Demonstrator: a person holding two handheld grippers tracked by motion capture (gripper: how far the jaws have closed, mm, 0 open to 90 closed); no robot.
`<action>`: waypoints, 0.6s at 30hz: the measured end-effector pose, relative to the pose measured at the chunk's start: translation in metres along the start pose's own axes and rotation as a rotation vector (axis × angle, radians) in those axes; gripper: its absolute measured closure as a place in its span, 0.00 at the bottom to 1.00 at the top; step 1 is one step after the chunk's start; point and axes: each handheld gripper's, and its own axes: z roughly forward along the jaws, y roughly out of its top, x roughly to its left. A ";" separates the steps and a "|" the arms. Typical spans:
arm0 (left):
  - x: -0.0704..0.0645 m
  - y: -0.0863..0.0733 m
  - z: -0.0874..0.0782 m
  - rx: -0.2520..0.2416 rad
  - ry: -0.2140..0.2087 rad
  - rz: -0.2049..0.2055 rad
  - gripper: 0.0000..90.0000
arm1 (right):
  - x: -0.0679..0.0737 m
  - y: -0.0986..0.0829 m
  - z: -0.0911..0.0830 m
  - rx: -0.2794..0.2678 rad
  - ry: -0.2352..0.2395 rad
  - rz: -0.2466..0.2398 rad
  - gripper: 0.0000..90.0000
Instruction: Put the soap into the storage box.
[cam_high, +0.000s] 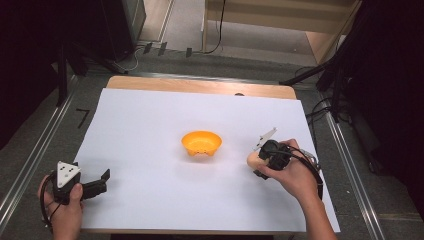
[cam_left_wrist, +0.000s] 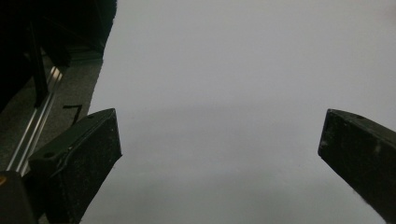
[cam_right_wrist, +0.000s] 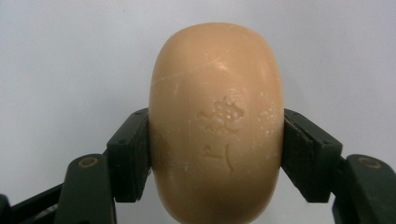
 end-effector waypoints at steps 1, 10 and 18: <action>0.000 0.000 0.000 0.001 0.000 0.000 0.00 | -0.001 0.003 0.000 -0.003 -0.003 -0.015 0.37; 0.000 0.000 0.000 0.002 -0.004 0.002 0.00 | -0.008 0.029 0.001 -0.049 0.043 -0.095 0.37; 0.000 0.000 0.000 -0.001 -0.009 0.000 0.00 | -0.010 0.053 0.001 -0.058 0.052 -0.169 0.37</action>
